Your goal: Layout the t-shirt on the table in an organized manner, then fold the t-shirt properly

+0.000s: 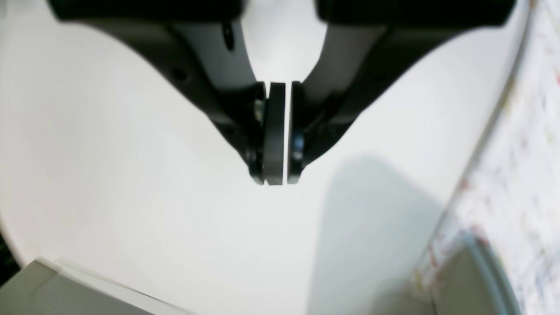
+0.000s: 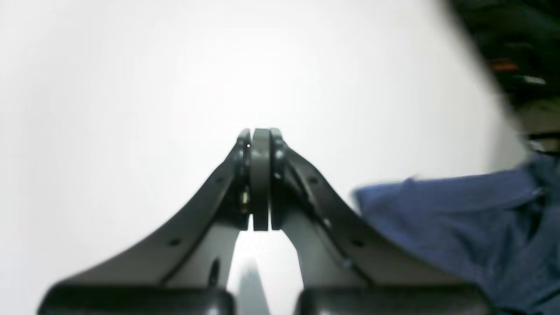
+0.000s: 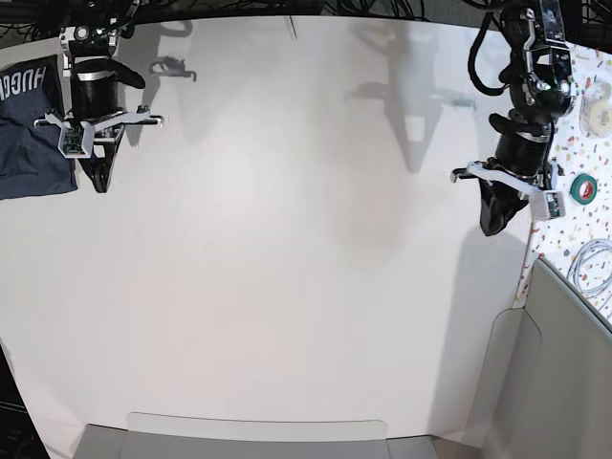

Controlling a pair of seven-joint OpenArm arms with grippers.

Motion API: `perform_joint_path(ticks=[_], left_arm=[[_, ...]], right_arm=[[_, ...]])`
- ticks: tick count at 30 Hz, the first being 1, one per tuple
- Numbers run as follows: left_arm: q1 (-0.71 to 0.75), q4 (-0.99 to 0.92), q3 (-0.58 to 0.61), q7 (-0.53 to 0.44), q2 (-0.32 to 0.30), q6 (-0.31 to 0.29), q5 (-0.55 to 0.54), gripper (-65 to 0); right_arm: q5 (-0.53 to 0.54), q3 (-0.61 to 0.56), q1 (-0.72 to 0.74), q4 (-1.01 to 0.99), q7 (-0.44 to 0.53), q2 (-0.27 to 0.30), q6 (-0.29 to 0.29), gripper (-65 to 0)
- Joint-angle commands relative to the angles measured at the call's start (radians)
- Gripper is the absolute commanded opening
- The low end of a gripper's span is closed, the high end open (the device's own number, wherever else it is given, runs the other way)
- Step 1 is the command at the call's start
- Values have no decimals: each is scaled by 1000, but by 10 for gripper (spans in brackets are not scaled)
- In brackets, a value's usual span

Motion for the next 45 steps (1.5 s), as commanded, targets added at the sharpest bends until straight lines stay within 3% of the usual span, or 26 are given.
perform_joint_path(ticks=[1, 4, 7, 10, 14, 18, 22, 26, 31, 34, 37, 41, 45], left_arm=[[15, 16, 30, -114, -10, 6, 86, -650], [87, -5, 97, -349, -4, 10, 301, -650], [170, -24, 99, -542, 64, 10, 395, -650], [279, -47, 41, -724, 142, 10, 410, -650], [379, -79, 21, -883, 162, 13, 412, -650], [520, -79, -21, -895, 179, 13, 415, -650], [610, -97, -44, -906, 232, 13, 409, -650], [642, -99, -41, -906, 248, 13, 407, -650], [644, -100, -36, -895, 280, 13, 407, -650], [644, -123, -35, -893, 347, 12, 407, -650], [644, -188, -35, -893, 370, 12, 407, -650], [646, -274, -33, -893, 370, 12, 396, -650], [662, -357, 7, -893, 367, 10, 312, -650]], right_arm=[[9, -17, -5, 18, 96, -6, -34, -650], [-88, -52, -50, 12, 269, -13, -160, -650], [-198, -94, -103, -8, 398, -9, -252, -650], [-298, -108, -162, -57, 530, -6, -283, -650], [-387, -102, -215, -148, 605, -6, -284, -650], [-451, -98, -292, -264, 653, 2, -284, -650], [-458, -109, -363, -403, 783, 53, -284, -650], [-459, -161, -415, -472, 940, 80, -284, -650], [-461, -241, -432, -511, 1016, 92, -286, -650], [-470, -365, -436, -577, 1043, 169, -280, -650], [-491, -566, -418, -689, 1041, 247, -280, -650], [-490, -769, -381, -863, 1041, 266, -280, -650], [-485, -783, -378, -947, 1047, 266, -281, -650]])
